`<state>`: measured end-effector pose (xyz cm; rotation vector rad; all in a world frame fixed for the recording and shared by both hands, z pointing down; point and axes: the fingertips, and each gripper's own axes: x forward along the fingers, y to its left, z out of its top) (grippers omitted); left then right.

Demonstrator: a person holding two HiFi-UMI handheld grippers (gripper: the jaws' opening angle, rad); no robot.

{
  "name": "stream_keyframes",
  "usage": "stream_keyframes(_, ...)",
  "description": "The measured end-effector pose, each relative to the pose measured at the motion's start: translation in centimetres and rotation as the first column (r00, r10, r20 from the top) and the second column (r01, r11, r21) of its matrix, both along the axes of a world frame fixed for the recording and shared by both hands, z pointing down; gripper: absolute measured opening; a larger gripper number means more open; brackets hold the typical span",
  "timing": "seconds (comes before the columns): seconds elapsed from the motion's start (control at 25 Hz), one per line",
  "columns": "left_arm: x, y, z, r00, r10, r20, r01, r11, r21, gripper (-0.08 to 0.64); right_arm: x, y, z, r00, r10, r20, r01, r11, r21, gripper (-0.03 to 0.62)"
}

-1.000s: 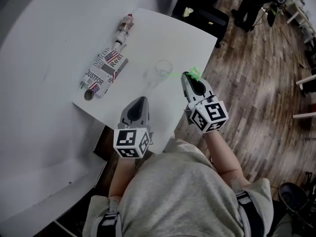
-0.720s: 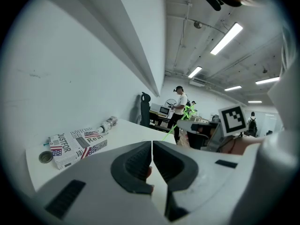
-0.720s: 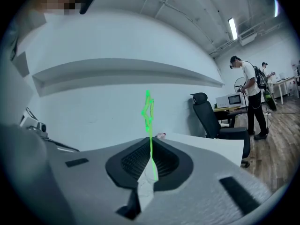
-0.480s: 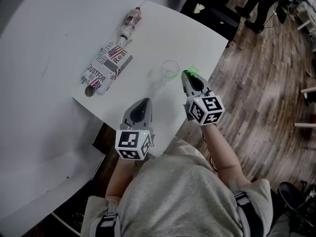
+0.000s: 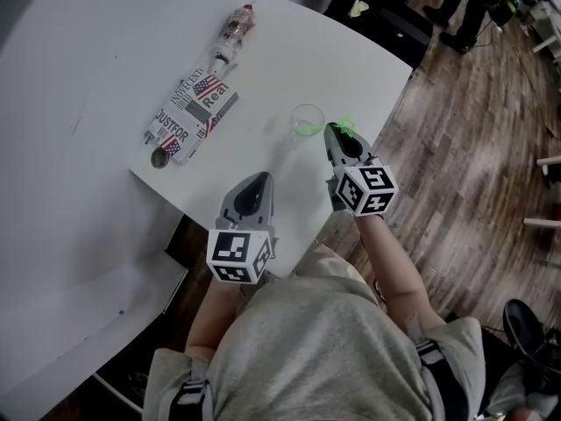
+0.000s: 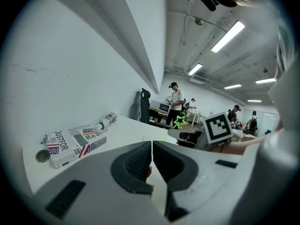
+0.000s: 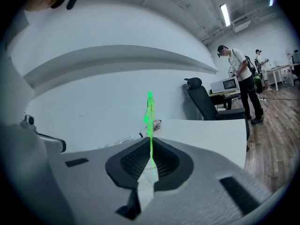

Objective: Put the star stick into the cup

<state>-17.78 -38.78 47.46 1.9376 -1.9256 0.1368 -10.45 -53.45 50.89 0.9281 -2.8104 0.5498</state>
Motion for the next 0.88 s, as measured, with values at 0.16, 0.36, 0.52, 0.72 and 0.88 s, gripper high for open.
stream_keyframes(0.16, 0.0, 0.3, 0.0, 1.0, 0.003, -0.001, -0.003, 1.0, -0.002, 0.009, 0.4, -0.2, 0.3, 1.0, 0.017, -0.01, -0.017, 1.0, 0.002, 0.014)
stream_keyframes(0.36, 0.3, 0.9, 0.2, 1.0, 0.012, -0.004, -0.012, 1.0, -0.007, 0.009, 0.9, -0.1, 1.5, 0.998, 0.026, -0.056, -0.028, 0.999, -0.024, 0.014)
stream_keyframes(0.52, 0.5, 1.2, 0.3, 1.0, 0.022, -0.002, -0.022, 1.0, -0.006, 0.009, 1.2, 0.3, 2.2, 0.997, 0.029, -0.078, -0.031, 0.999, -0.031, 0.032)
stream_keyframes(0.72, 0.6, 2.0, 0.1, 1.0, 0.025, -0.003, -0.025, 1.0, -0.005, 0.009, 1.7, 1.0, 2.5, 0.995, 0.037, -0.089, -0.04, 0.998, -0.038, 0.052)
stream_keyframes(0.88, 0.7, 2.8, 0.1, 1.0, 0.025, -0.003, -0.025, 1.0, -0.005, 0.009, 2.1, 2.1, 2.4, 0.995, 0.043, -0.092, -0.046, 0.998, -0.034, 0.062)
